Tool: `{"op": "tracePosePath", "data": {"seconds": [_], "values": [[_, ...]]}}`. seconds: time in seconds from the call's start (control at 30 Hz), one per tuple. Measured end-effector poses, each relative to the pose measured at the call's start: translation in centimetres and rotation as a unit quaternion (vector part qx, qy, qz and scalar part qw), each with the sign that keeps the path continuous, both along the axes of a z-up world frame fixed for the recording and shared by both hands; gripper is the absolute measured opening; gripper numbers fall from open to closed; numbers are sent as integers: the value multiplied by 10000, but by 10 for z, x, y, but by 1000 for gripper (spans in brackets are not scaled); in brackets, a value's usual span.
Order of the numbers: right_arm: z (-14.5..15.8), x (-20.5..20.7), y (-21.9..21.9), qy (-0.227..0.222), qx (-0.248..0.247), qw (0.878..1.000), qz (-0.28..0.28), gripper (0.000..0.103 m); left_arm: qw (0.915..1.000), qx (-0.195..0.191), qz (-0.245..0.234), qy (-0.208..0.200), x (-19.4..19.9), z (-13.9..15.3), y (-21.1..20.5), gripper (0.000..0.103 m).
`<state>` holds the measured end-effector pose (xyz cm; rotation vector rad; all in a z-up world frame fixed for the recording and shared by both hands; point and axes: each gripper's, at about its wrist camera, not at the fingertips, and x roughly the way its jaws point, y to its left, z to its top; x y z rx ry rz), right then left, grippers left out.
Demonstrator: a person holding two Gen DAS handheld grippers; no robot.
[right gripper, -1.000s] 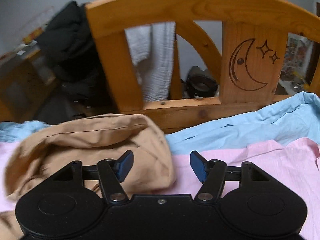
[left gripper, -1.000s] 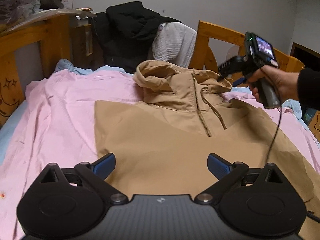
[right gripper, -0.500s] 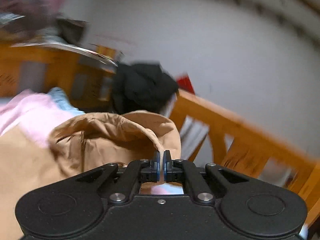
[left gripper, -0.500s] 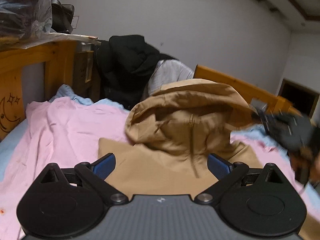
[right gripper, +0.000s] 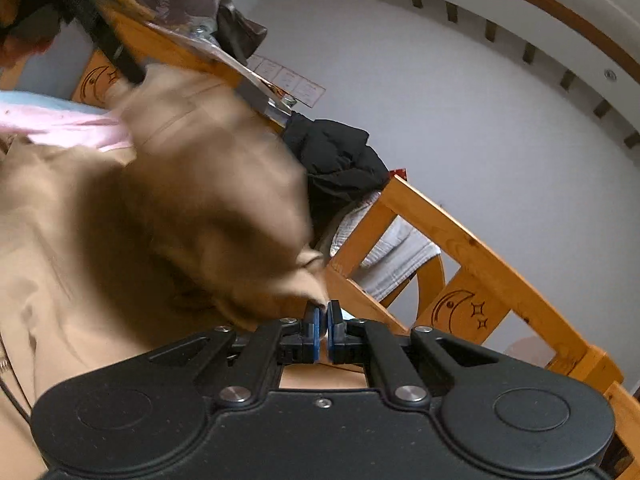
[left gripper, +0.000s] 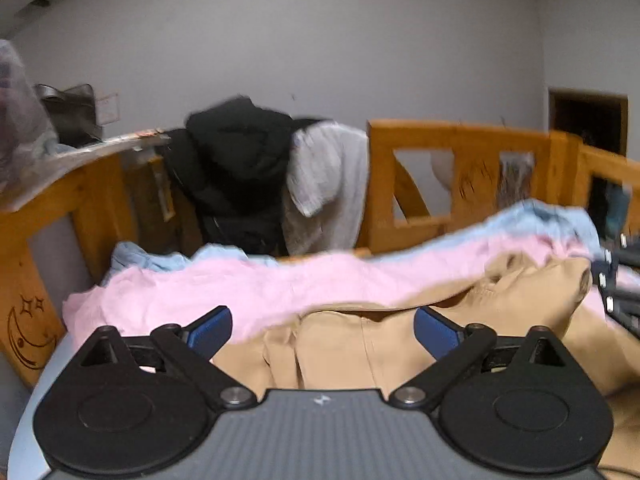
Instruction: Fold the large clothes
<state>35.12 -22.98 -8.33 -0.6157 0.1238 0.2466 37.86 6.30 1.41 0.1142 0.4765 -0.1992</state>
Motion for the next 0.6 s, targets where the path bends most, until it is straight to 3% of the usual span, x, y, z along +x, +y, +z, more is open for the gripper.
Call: {"op": "tracePosePath", "data": {"seconds": [0.1,0.2,0.3,0.37,0.5,0.53,0.6], "values": [[3,6,2,53,15,10000,26,2,9974,-641,-91,303,-13,-6,2,98],[3,7,0,56,-43,9999,73,2,9862,-1488,-45,730,-30,-19,16,99],[5,6,-2,45,-70,9999,134,2,9745,-1895,36,1199,-27,-40,29,98],[6,7,-1,23,-102,9998,148,2,9611,-2246,201,1595,-15,-55,37,94],[5,9,-3,39,-194,9997,120,3,9202,-3187,497,2217,9,-79,54,85],[4,9,-3,66,-234,9996,111,5,9138,-3306,518,2301,11,-82,55,84],[2,11,-7,216,-329,9992,85,17,9080,-3343,527,2471,16,-87,52,66]]}}
